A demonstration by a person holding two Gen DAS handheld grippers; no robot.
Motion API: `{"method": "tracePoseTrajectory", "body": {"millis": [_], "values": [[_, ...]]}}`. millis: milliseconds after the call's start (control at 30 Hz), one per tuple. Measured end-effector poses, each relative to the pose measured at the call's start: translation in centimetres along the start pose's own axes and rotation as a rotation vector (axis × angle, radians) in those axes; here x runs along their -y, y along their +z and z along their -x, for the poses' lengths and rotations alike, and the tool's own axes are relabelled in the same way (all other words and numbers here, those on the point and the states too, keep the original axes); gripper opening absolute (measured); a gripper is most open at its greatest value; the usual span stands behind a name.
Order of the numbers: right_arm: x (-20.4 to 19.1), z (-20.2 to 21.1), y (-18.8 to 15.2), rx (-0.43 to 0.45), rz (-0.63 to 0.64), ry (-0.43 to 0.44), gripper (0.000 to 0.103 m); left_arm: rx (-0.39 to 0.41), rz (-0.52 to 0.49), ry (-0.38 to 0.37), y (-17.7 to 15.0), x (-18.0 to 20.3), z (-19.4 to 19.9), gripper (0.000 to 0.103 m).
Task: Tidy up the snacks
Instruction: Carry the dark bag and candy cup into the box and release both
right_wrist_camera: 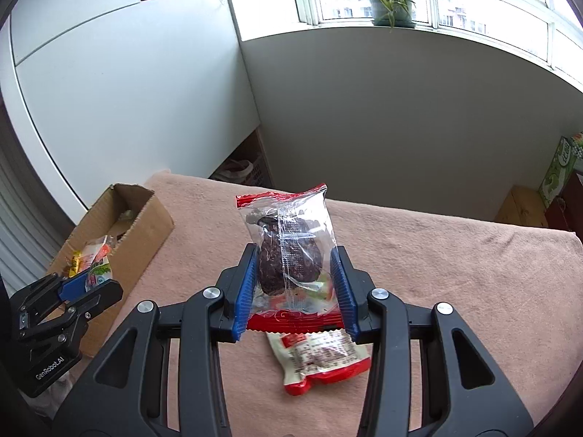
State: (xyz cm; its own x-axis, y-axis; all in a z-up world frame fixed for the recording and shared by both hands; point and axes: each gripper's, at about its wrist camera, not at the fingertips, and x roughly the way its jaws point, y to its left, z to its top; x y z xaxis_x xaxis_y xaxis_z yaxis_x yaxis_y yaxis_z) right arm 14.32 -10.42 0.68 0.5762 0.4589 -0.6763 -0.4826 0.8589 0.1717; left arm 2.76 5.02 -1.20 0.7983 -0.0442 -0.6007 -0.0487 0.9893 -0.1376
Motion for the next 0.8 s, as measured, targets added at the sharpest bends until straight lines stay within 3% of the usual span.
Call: {"method": "tracePoseTrajectory", "body": {"millis": [367, 800], "values": [[-11.6, -3.3, 1.1, -0.017, 0.146, 0.12, 0.042, 0.093, 0.132, 0.109, 0.8, -7.8, 3.5, 0.028], [-20.0, -6.7, -0.1, -0.083, 0.23, 0.23, 0.042, 0.064, 0.215, 0.219, -0.4, -13.9, 3.1, 0.028]]}}
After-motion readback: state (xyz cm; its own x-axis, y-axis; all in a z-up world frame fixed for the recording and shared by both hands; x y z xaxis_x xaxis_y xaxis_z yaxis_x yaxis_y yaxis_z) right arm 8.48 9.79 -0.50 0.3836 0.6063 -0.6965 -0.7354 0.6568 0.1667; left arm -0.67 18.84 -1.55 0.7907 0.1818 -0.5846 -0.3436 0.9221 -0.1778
